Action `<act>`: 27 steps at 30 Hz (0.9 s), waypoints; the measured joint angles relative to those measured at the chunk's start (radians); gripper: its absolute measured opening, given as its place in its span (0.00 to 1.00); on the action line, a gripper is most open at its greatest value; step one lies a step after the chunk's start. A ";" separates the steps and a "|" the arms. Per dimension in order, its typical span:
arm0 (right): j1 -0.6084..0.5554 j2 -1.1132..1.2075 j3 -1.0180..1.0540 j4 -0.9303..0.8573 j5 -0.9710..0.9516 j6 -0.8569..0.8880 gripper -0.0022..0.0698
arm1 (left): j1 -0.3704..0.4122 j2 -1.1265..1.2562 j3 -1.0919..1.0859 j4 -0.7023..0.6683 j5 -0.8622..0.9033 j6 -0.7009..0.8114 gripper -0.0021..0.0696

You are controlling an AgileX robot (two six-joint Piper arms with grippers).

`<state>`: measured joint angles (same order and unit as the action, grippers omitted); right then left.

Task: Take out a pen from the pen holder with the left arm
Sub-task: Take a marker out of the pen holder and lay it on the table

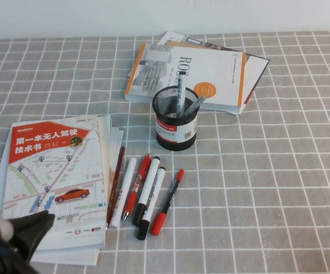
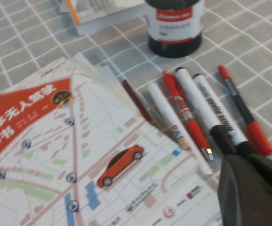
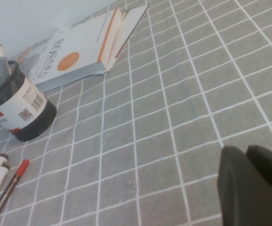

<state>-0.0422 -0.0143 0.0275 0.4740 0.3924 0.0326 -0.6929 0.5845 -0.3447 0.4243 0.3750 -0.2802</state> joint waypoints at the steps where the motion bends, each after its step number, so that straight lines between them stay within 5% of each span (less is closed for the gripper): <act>1: 0.000 0.000 0.000 0.008 0.000 0.000 0.01 | 0.046 -0.026 0.059 0.000 -0.061 0.000 0.03; 7: 0.000 0.000 0.000 0.014 0.000 0.000 0.01 | 0.248 -0.220 0.266 -0.033 -0.297 0.000 0.02; 18: 0.000 0.000 0.000 0.016 0.000 0.000 0.01 | 0.564 -0.581 0.368 -0.199 -0.275 0.020 0.02; 27: 0.000 0.000 0.000 0.016 0.000 0.000 0.01 | 0.630 -0.594 0.370 -0.466 -0.030 0.434 0.02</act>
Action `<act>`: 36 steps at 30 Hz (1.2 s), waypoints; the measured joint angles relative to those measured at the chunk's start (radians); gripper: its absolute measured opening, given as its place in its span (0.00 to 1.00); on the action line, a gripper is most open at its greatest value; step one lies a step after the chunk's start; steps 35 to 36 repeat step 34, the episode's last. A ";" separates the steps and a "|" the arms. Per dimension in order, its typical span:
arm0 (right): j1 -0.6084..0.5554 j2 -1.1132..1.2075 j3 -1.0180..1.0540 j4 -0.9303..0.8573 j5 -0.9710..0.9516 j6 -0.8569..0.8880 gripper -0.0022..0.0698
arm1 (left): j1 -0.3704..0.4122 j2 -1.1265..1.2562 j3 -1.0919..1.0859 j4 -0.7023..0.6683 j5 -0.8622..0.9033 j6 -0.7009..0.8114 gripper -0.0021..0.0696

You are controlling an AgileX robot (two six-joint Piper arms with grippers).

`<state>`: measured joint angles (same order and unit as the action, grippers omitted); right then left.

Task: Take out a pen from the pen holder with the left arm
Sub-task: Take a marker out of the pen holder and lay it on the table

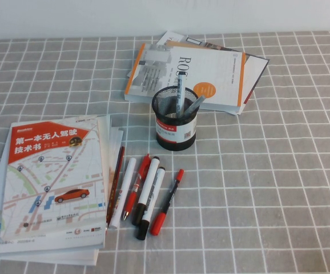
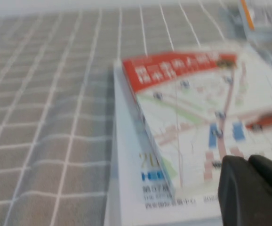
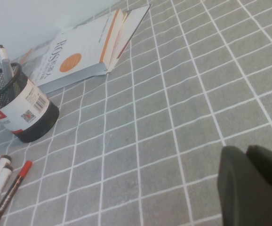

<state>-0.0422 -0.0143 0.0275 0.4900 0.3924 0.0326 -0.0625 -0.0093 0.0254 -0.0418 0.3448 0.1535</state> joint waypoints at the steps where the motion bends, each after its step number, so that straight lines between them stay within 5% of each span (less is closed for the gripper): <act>1: 0.000 0.000 0.000 0.000 0.000 0.000 0.01 | 0.000 0.000 -0.001 -0.018 0.022 0.031 0.02; 36: 0.000 0.000 0.000 0.000 0.000 0.000 0.01 | 0.002 -0.002 0.001 -0.060 0.038 0.089 0.02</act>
